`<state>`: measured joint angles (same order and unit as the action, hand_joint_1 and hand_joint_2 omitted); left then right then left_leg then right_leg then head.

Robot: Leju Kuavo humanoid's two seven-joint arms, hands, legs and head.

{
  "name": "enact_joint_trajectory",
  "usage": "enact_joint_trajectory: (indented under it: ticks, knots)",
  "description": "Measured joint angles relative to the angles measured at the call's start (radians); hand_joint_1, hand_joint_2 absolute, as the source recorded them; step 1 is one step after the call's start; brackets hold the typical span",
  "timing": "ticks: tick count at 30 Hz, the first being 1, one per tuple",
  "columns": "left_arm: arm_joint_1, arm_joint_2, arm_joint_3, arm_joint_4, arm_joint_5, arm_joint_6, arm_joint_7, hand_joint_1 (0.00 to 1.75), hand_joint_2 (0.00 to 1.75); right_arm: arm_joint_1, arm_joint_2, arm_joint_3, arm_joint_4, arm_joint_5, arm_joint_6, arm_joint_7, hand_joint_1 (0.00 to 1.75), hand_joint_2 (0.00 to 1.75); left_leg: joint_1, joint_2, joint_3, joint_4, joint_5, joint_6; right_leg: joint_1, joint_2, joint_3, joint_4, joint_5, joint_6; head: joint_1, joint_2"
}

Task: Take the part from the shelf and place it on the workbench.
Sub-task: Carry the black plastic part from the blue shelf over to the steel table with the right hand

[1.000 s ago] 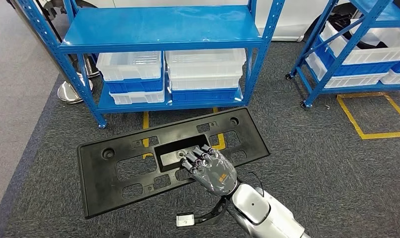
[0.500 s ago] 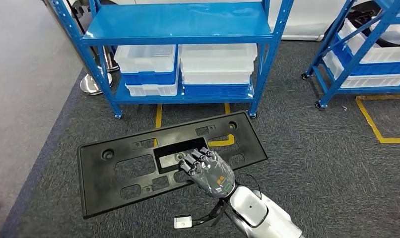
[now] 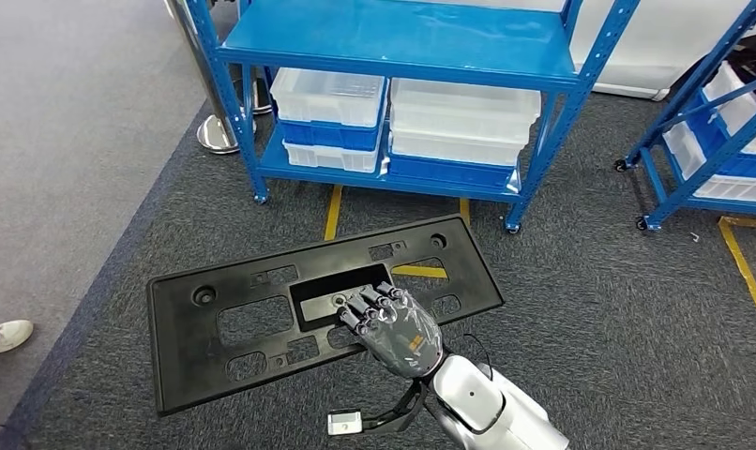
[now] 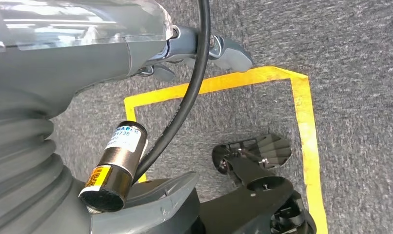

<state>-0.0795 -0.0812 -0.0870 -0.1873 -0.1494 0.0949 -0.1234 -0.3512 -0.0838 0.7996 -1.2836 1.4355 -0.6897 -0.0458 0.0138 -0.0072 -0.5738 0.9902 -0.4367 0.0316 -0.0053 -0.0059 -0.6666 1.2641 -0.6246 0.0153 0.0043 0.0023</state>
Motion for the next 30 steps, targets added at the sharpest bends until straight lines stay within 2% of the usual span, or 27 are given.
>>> enact_joint_trajectory:
  ticks: [1,2,3,5,6,7,9,10,12,13,15,16,17,18,19,20,22,23,25,26,28,29,30]
  knots:
    - [0.001,0.0,0.0,0.0,0.0,0.0,0.0,0.0,1.75,0.002,0.0,0.0,0.003,0.0,0.0,0.0,1.75,1.75,0.0,-0.01,-0.003,0.002,0.001,-0.001,-0.003,0.002,-0.015,0.032,-0.003,0.003,0.0,0.0]
    - [0.002,0.0,0.0,0.0,0.0,0.0,0.0,0.0,1.75,0.004,0.0,0.0,0.004,-0.001,0.0,0.0,1.75,1.75,0.001,-0.021,-0.004,0.004,0.002,-0.002,-0.007,0.003,-0.007,0.016,0.018,0.005,0.0,0.0]
    - [0.003,0.0,0.0,0.0,0.0,0.0,0.0,0.0,1.75,0.004,0.0,0.0,0.005,-0.001,0.0,0.0,1.75,1.75,0.003,-0.032,-0.005,0.008,0.002,-0.005,-0.011,0.007,0.018,-0.034,0.053,0.006,0.0,0.0]
    - [0.001,0.0,0.0,0.0,0.0,0.0,0.001,0.0,1.75,0.004,0.0,0.0,0.006,-0.002,0.0,0.0,1.75,1.75,0.005,-0.053,-0.01,0.019,-0.001,-0.014,-0.018,0.04,0.083,-0.17,0.114,0.008,0.0,0.0]
    - [0.0,0.0,0.0,0.0,0.0,0.0,0.001,0.0,1.75,0.004,-0.001,0.0,0.006,-0.002,0.0,0.0,1.75,1.75,0.005,-0.062,-0.015,0.024,0.0,-0.021,-0.019,0.056,0.101,-0.211,0.125,0.006,0.0,0.0]
    - [0.0,0.0,0.0,0.0,0.0,0.0,0.001,0.0,1.75,0.004,-0.001,0.0,0.006,-0.002,0.0,0.0,1.75,1.75,0.005,-0.07,-0.021,0.026,0.002,-0.028,-0.017,0.066,0.106,-0.229,0.126,0.004,0.0,0.0]
    - [0.002,0.0,0.0,0.0,0.0,0.0,0.001,0.0,1.75,0.003,0.0,0.0,0.006,-0.002,0.0,0.0,1.75,1.75,0.007,-0.084,-0.03,0.023,0.009,-0.043,-0.014,0.056,0.101,-0.229,0.129,-0.008,0.0,0.0]
    - [0.004,0.0,0.0,0.0,0.0,0.0,0.001,0.0,1.75,0.003,0.0,0.0,0.006,-0.002,0.0,0.0,1.75,1.75,0.008,-0.08,-0.034,0.026,0.007,-0.049,-0.014,0.047,0.101,-0.232,0.133,-0.015,0.0,0.0]
    - [0.003,0.001,0.0,0.0,0.0,0.0,0.001,0.0,1.75,0.001,0.002,0.0,0.006,-0.004,0.0,0.0,1.75,1.75,0.007,-0.048,-0.057,0.073,-0.025,-0.056,-0.017,0.027,0.102,-0.239,0.139,-0.03,-0.002,0.0]
    - [0.001,0.001,0.0,0.0,0.0,0.0,0.001,0.0,1.75,0.001,0.002,0.0,0.006,-0.005,0.0,-0.001,1.75,1.75,0.007,-0.026,-0.081,0.129,-0.057,-0.058,-0.015,0.014,0.101,-0.241,0.14,-0.035,-0.002,0.0]
    - [-0.001,0.0,0.0,0.0,0.0,-0.001,0.0,0.0,1.75,0.002,0.002,0.0,0.009,-0.011,0.0,-0.004,1.75,1.75,0.007,-0.007,-0.141,0.263,-0.122,-0.061,-0.009,-0.01,0.098,-0.24,0.14,-0.04,-0.003,0.0]
    - [-0.001,0.0,0.0,0.0,0.0,-0.001,0.0,0.0,1.75,0.002,0.002,0.0,0.01,-0.014,0.0,-0.006,1.75,1.75,0.007,-0.003,-0.161,0.311,-0.138,-0.061,-0.006,-0.022,0.096,-0.24,0.14,-0.041,-0.003,0.0]
    - [0.0,0.0,0.0,0.0,0.0,-0.001,0.0,0.0,1.75,0.002,0.002,0.0,0.011,-0.016,0.0,-0.009,1.75,1.75,0.007,-0.001,-0.163,0.323,-0.135,-0.06,-0.004,-0.033,0.095,-0.239,0.14,-0.041,-0.003,0.0]
    - [0.001,0.0,0.0,0.0,0.0,-0.001,0.0,0.0,1.75,0.002,0.002,0.0,0.011,-0.018,0.0,-0.011,1.75,1.75,0.007,0.001,-0.145,0.297,-0.115,-0.057,-0.001,-0.043,0.094,-0.239,0.14,-0.041,-0.003,0.0]
    - [0.002,0.001,0.0,0.0,0.0,-0.001,0.0,0.0,1.75,0.002,0.002,0.0,0.011,-0.018,0.0,-0.012,1.75,1.75,0.006,0.006,-0.112,0.241,-0.084,-0.053,0.0,-0.053,0.095,-0.238,0.14,-0.041,-0.003,0.0]
    - [0.001,0.001,0.0,0.0,0.0,-0.001,-0.001,0.0,1.75,0.001,0.002,0.0,0.011,-0.018,0.0,-0.013,1.75,1.75,0.003,0.024,-0.072,0.169,-0.055,-0.046,0.002,-0.062,0.096,-0.238,0.14,-0.041,-0.003,0.0]
    - [-0.001,0.002,0.0,0.0,0.0,-0.001,-0.002,0.0,1.75,0.0,0.003,0.0,0.011,-0.015,0.0,-0.012,1.75,1.75,-0.009,0.059,-0.014,0.058,-0.027,-0.034,0.008,-0.078,0.095,-0.236,0.138,-0.036,-0.002,0.0]
    - [-0.002,0.002,0.0,0.0,0.0,-0.001,-0.002,0.0,1.75,-0.001,0.003,0.0,0.011,-0.011,0.0,-0.012,1.75,1.75,-0.013,0.069,-0.004,0.034,-0.026,-0.029,0.01,-0.086,0.094,-0.236,0.138,-0.032,-0.002,0.0]
    - [0.0,0.002,0.0,0.0,-0.001,-0.001,-0.002,0.0,1.75,-0.002,0.005,0.0,0.011,-0.004,0.0,-0.011,1.75,1.75,-0.014,0.053,-0.005,0.026,-0.022,-0.02,0.013,-0.104,0.093,-0.236,0.138,-0.023,-0.002,0.0]
    - [0.003,0.001,0.0,0.0,-0.001,-0.002,-0.002,0.0,1.75,-0.002,0.006,0.0,0.011,-0.001,0.0,-0.011,1.75,1.75,-0.012,0.044,-0.005,0.022,-0.018,-0.014,0.011,-0.1,0.092,-0.232,0.133,-0.018,-0.001,0.0]
    - [0.005,0.001,0.001,0.0,-0.002,-0.003,-0.002,0.0,1.75,-0.004,0.007,0.0,0.011,0.003,-0.001,-0.009,1.75,1.75,-0.007,0.026,-0.004,0.014,-0.01,-0.002,0.006,-0.056,0.07,-0.178,0.095,-0.007,-0.001,0.0]
    - [0.004,0.001,0.001,0.0,-0.003,-0.003,-0.002,0.0,1.75,-0.004,0.006,0.0,0.011,0.004,-0.001,-0.009,1.75,1.75,-0.006,0.017,-0.005,0.013,-0.008,0.002,0.002,-0.026,0.045,-0.122,0.064,-0.003,0.0,0.0]
    - [0.002,0.001,0.001,0.0,-0.004,-0.003,-0.002,0.0,1.75,-0.002,0.005,0.0,0.012,0.005,-0.001,-0.008,1.75,1.75,-0.005,0.007,-0.007,0.013,-0.006,0.004,0.0,-0.007,0.013,-0.054,0.033,-0.001,0.0,0.0]
